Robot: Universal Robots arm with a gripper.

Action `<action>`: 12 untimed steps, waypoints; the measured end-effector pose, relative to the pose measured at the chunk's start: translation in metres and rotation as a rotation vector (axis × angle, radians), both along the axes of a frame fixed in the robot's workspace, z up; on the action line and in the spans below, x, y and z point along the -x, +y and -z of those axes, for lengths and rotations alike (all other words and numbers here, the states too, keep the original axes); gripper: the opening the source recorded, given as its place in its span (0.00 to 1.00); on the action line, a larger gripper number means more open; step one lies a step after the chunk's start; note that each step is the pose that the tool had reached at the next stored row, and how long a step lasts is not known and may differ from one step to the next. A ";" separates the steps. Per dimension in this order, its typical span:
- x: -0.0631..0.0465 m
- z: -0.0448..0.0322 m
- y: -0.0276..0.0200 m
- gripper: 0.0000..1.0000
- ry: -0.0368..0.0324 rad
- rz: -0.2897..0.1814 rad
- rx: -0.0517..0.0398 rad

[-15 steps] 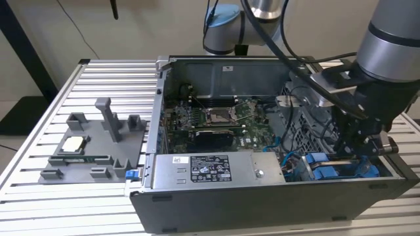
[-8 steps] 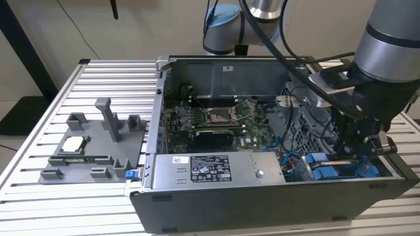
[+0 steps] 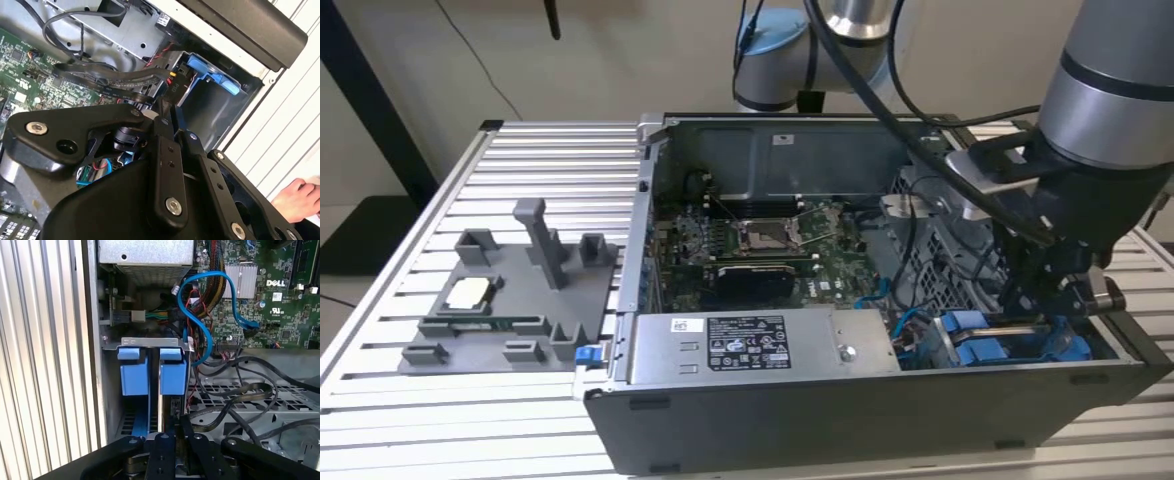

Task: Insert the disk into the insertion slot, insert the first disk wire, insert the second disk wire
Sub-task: 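Insert the second disk wire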

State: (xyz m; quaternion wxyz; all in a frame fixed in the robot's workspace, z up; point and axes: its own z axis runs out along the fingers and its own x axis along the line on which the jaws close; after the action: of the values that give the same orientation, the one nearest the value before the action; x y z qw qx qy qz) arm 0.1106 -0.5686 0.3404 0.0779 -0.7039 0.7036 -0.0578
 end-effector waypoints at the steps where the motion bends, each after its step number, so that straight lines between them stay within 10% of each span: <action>1: 0.000 0.0001 0.0001 0.16 -0.0002 0.000 0.0000; 12: 0.001 0.0034 0.0014 0.16 -0.0022 0.001 -0.0059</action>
State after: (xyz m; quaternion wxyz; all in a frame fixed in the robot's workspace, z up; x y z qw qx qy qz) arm 0.1092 -0.5672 0.3370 0.0808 -0.7033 0.7040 -0.0566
